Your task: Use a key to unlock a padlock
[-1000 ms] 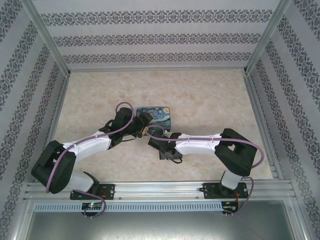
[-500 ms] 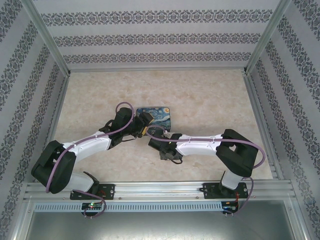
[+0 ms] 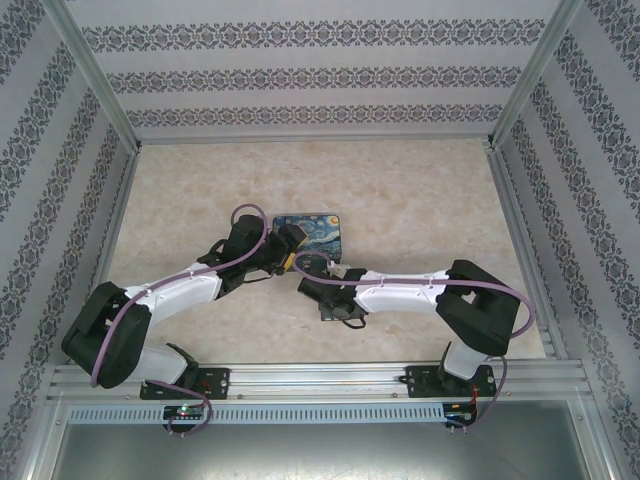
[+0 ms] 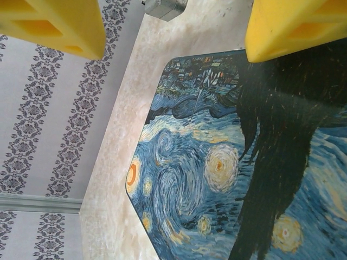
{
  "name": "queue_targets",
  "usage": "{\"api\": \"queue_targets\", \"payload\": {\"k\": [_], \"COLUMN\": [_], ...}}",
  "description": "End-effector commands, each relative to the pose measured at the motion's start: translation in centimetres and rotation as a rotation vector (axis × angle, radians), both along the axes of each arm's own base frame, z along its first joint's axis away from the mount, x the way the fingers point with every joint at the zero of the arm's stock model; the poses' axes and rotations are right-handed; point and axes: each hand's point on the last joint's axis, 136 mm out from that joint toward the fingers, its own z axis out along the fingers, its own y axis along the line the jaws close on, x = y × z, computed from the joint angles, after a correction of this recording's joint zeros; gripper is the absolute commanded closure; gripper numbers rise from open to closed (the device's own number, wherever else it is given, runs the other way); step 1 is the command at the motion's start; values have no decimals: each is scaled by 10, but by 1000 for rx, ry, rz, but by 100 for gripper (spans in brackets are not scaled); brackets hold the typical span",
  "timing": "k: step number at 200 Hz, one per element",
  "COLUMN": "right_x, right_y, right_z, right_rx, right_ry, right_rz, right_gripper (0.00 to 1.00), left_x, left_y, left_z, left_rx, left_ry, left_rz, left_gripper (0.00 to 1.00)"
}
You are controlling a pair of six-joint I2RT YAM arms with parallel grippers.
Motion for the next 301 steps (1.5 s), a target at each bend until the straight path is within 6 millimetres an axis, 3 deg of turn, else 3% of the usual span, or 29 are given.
{"api": "queue_targets", "payload": {"k": [1, 39, 122, 165, 230, 301], "right_x": [-16, -10, 1, 4, 5, 4], "right_y": [-12, -9, -15, -23, -34, -44], "right_z": [-21, -18, -7, -4, -2, -4], "right_rx": [-30, -6, 40, 47, 69, 118], "right_ry": [83, 71, 33, 22, 1, -8], "right_rz": [11, 32, 40, 20, -6, -37], "right_gripper": [90, 100, 100, 100, 100, 100], "left_x": [4, 3, 0, -10, -39, -71], "left_y": [2, 2, 1, -14, -32, -69], "left_z": [11, 10, 10, 9, -16, -43], "left_rx": [-25, -24, -27, -29, -20, 3], "left_ry": [-30, -28, -24, -17, 25, 62], "left_rz": [7, 7, -4, -60, -115, -204], "left_gripper": [31, 31, 31, 32, 54, 64]}}
